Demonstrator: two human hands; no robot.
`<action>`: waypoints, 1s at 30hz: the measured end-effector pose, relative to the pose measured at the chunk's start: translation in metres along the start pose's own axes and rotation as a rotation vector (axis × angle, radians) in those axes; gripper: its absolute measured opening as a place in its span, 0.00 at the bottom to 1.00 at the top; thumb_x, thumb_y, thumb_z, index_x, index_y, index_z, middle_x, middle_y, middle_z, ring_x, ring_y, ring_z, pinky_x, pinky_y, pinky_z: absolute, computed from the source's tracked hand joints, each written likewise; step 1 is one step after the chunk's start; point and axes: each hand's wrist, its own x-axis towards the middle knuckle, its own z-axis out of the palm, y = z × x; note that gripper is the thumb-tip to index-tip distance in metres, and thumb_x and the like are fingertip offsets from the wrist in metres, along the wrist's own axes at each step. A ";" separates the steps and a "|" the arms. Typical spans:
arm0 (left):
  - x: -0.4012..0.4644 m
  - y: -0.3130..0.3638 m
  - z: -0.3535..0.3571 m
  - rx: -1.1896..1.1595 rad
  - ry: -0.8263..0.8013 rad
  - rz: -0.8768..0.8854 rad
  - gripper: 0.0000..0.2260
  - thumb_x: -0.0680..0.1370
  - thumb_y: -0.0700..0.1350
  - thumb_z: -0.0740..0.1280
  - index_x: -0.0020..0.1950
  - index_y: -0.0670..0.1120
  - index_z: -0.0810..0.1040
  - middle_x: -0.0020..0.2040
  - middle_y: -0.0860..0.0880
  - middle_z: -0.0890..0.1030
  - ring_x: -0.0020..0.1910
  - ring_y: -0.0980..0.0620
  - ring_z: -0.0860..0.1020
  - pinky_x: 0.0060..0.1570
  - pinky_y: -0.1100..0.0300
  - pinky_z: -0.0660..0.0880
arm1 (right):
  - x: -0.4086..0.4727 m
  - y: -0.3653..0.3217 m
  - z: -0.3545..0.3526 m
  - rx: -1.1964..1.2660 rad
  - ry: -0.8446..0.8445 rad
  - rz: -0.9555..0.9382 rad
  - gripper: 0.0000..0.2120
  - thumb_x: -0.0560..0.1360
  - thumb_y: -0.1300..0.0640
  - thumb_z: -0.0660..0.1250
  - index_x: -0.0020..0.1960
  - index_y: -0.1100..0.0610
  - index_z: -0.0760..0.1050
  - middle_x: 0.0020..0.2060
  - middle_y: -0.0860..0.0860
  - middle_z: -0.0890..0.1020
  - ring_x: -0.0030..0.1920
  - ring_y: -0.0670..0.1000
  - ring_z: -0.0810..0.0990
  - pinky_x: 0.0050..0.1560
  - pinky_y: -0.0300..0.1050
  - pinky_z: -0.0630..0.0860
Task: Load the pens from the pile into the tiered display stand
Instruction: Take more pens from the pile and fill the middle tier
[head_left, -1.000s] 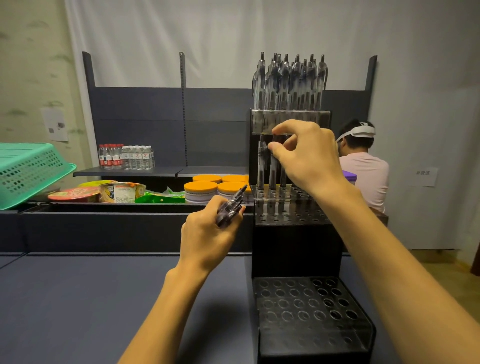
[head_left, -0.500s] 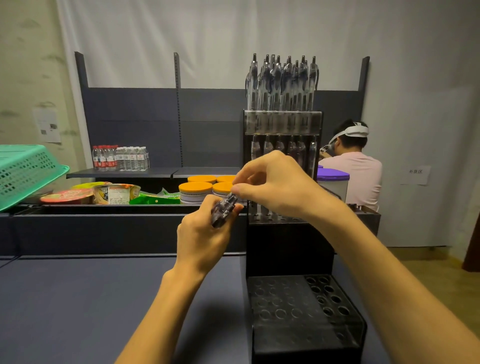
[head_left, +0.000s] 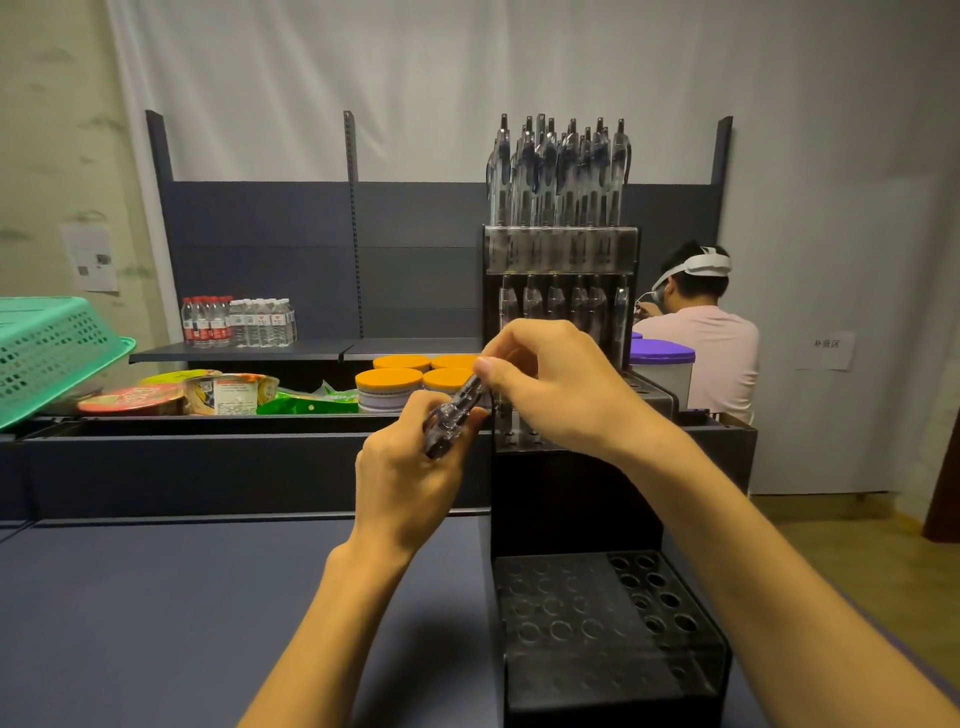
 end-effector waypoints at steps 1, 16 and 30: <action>0.000 0.001 0.000 -0.003 0.007 0.010 0.12 0.77 0.57 0.63 0.53 0.51 0.72 0.40 0.54 0.80 0.31 0.54 0.78 0.26 0.53 0.75 | 0.000 0.000 0.001 -0.001 0.006 -0.004 0.04 0.80 0.54 0.63 0.49 0.53 0.75 0.39 0.44 0.78 0.42 0.43 0.77 0.42 0.35 0.73; -0.003 -0.005 0.003 0.036 0.023 -0.043 0.17 0.78 0.61 0.60 0.45 0.47 0.74 0.30 0.60 0.70 0.25 0.57 0.71 0.23 0.63 0.66 | 0.008 0.016 -0.046 0.412 0.708 0.127 0.05 0.84 0.55 0.50 0.52 0.54 0.63 0.40 0.51 0.75 0.33 0.48 0.79 0.30 0.39 0.78; -0.005 -0.007 0.004 0.056 0.005 -0.035 0.19 0.78 0.61 0.59 0.45 0.45 0.74 0.30 0.60 0.70 0.25 0.57 0.72 0.21 0.61 0.67 | 0.022 0.019 -0.051 0.035 0.682 0.046 0.10 0.84 0.52 0.52 0.57 0.57 0.67 0.34 0.44 0.72 0.34 0.48 0.76 0.37 0.59 0.79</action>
